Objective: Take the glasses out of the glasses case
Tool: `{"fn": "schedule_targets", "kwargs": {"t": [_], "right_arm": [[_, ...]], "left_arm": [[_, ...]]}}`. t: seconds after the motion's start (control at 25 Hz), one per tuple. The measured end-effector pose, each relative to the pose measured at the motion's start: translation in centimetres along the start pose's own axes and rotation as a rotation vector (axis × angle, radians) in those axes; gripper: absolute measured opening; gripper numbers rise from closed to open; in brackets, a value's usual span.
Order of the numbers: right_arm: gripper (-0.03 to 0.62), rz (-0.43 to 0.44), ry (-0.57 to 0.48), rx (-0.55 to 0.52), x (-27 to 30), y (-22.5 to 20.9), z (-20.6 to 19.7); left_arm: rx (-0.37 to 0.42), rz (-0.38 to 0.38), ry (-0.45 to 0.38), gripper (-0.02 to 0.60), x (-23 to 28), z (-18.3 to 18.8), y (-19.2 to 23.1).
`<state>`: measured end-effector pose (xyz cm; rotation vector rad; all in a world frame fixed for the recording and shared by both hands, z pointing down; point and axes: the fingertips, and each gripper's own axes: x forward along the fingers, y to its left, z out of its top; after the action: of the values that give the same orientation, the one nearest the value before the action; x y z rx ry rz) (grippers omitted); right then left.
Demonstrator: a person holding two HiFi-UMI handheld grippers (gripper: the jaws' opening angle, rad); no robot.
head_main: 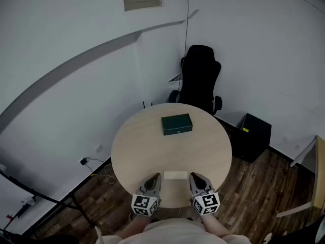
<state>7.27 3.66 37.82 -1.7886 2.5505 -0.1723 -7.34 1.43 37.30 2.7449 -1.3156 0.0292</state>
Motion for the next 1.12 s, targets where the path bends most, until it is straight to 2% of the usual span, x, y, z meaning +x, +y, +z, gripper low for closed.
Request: {"fn": "schedule_targets", "kwargs": {"t": [0.8,1.12], "right_arm": [[0.014,0.008,-0.008,-0.001,0.3,-0.6,0.0],[0.014,-0.015,0.047,0.015,0.7,-1.6,-1.8]], "left_arm": [[-0.003,-0.006,-0.004,0.009,0.4,-0.2,0.0],[-0.014,-0.013,0.025,0.009,1.0,-1.3,0.1]]}}
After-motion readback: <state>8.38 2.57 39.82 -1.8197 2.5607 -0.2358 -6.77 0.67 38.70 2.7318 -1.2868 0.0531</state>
